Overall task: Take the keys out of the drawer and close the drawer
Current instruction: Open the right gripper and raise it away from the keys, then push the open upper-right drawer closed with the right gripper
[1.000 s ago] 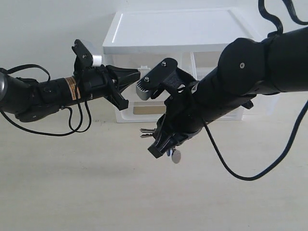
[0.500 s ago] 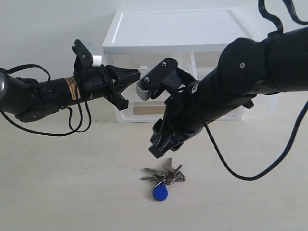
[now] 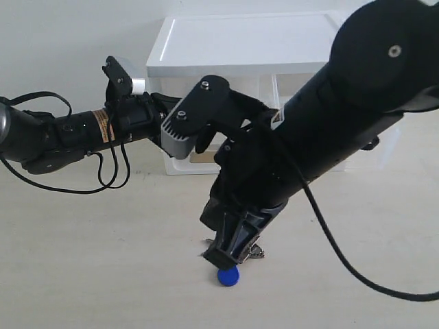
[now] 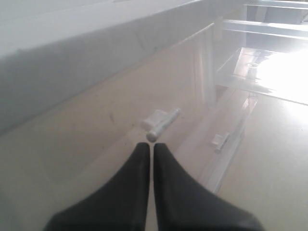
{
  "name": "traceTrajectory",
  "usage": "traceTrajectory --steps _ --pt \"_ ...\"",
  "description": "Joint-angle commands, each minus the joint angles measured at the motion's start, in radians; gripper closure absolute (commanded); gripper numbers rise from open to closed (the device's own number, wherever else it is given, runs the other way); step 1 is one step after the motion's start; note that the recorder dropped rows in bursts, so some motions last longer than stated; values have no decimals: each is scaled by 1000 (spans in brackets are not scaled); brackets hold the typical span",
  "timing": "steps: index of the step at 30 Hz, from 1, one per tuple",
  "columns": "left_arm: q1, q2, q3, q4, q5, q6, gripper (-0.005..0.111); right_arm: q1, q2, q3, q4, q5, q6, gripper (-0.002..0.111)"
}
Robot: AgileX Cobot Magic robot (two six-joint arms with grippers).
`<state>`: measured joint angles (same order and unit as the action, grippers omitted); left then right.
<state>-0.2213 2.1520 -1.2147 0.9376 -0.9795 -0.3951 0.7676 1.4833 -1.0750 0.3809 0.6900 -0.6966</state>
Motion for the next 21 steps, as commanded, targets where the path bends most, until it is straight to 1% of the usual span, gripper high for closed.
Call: traceTrajectory --steps 1,3,4,5,7,10,12,13,17,21 --pt "11 1 -25 -242 74 7 102 -1 -64 5 -516 36 550 108" --pt "11 1 -25 -242 77 7 102 -1 -66 5 -723 68 742 108" --pt "11 1 -25 -242 82 7 102 -1 -64 5 -849 116 855 108" --pt "11 1 -25 -242 88 7 102 -1 -56 5 -931 172 921 108" --pt "11 1 -25 -242 90 7 102 -21 -51 5 -953 170 930 108" --pt "11 1 -25 -242 92 7 102 -104 -35 5 -975 100 963 108" --pt "11 1 -25 -242 94 7 102 -207 -4 5 -973 45 964 108" --pt "11 1 -25 -242 94 7 102 -228 7 5 -973 36 964 108" --pt "11 1 -25 -242 94 7 102 -271 37 5 -976 -30 958 108" --pt "11 1 -25 -242 94 7 102 -270 42 5 -1023 -107 958 108"
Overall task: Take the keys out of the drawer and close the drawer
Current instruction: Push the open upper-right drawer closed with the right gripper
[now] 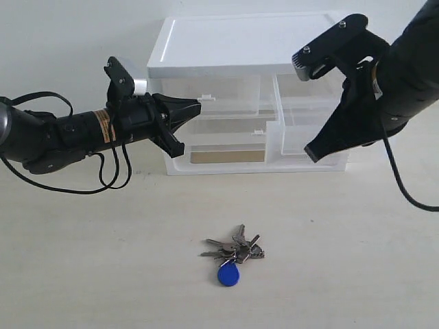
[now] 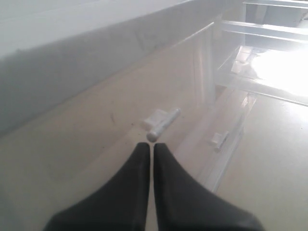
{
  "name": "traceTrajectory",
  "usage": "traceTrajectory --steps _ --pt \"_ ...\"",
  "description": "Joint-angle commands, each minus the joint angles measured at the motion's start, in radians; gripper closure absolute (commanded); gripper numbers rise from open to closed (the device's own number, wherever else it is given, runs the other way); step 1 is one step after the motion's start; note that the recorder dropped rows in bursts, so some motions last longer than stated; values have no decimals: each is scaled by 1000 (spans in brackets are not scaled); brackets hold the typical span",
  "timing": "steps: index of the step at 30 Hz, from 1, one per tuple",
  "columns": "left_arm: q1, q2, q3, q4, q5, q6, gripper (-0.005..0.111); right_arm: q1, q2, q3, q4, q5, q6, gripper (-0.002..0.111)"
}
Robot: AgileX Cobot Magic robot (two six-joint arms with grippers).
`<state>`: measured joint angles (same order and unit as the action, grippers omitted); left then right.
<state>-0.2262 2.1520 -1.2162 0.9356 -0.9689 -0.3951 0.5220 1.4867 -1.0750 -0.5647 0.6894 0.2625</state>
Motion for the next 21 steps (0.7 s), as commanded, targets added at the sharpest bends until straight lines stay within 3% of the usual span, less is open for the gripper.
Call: traceTrajectory --steps 1,12,17,21 --pt "16 1 -24 -240 83 7 102 -25 38 5 -91 -120 1 108" --pt "16 1 -24 -240 83 7 102 -25 41 5 -349 -217 207 108" --pt "16 1 -24 -240 83 7 102 -25 4 5 -330 -237 226 108" --pt "16 1 -24 -240 83 7 102 -23 -22 5 -199 -243 188 108"
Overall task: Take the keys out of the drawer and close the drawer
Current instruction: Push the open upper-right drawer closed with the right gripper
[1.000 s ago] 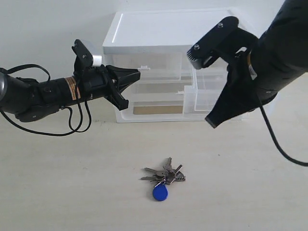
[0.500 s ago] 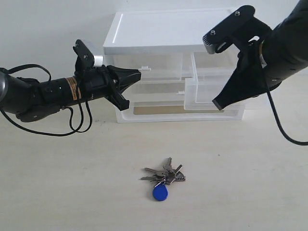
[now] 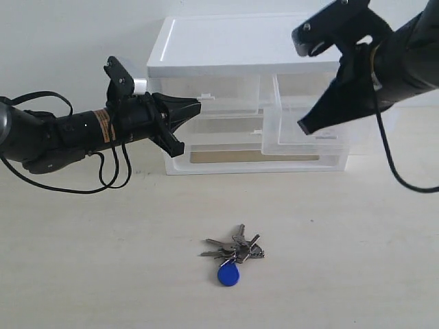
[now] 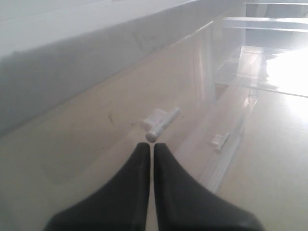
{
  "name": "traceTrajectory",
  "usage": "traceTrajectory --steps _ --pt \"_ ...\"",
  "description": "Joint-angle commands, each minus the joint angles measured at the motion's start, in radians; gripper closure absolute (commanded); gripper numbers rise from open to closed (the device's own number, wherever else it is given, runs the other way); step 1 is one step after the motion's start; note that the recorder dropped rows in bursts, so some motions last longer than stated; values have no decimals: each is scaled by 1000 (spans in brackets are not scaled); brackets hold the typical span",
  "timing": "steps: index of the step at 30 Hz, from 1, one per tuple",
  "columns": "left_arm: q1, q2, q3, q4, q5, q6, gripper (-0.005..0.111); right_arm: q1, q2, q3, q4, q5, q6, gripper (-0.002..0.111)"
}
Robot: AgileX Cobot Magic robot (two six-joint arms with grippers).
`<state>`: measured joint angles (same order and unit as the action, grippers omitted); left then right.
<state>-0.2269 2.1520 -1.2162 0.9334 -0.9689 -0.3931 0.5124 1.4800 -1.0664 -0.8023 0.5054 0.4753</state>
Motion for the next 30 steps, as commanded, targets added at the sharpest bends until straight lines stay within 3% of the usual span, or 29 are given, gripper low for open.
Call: traceTrajectory --steps 1,6,13,20,24,30 --pt "17 1 -24 -237 83 5 102 -14 -15 -3 68 -59 -67 108" --pt "17 1 -24 -237 83 5 102 -14 -34 -3 119 -32 -141 108" --pt "17 1 -24 -237 79 5 102 -12 -232 -1 200 5 -138 108" --pt "17 1 -24 -237 81 5 102 -12 -292 222 247 -6 -78 108" --pt "17 1 -24 -237 83 5 102 -14 -278 307 160 -102 28 108" --pt "17 1 -24 -234 89 -11 102 -14 -240 305 -86 -39 218 108"
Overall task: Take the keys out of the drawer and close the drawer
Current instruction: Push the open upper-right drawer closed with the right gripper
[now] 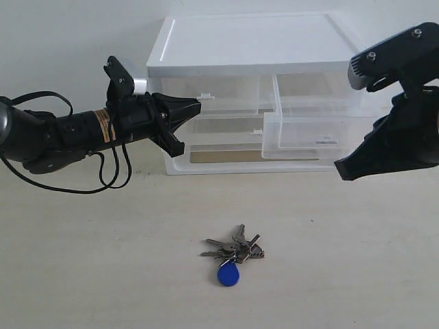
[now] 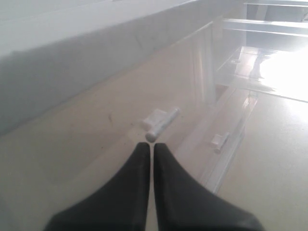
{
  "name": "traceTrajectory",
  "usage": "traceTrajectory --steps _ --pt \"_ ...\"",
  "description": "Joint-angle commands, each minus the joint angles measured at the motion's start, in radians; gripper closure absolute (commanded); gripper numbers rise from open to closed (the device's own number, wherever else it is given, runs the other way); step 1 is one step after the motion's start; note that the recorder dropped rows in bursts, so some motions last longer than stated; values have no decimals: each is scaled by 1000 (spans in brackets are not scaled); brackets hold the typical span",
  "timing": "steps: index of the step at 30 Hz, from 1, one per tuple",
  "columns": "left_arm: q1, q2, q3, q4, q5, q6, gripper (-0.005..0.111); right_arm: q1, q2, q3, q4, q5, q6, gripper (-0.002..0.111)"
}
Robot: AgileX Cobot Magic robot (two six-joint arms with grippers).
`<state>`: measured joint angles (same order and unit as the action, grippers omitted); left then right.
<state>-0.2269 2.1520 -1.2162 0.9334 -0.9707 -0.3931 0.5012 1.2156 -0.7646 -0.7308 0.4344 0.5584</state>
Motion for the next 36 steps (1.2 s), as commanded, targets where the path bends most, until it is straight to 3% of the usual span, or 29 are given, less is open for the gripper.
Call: traceTrajectory --steps 1,20,28,36 --pt "17 1 -24 -234 91 -11 102 -2 38 4 -196 41 161 108" --pt "17 1 -24 -234 91 -11 102 -2 177 -95 -527 -15 379 108" --pt "17 1 -24 -234 91 -11 102 -2 223 -106 -722 -34 589 108" --pt "17 1 -24 -237 88 -6 102 -2 225 -145 -745 -161 639 108"
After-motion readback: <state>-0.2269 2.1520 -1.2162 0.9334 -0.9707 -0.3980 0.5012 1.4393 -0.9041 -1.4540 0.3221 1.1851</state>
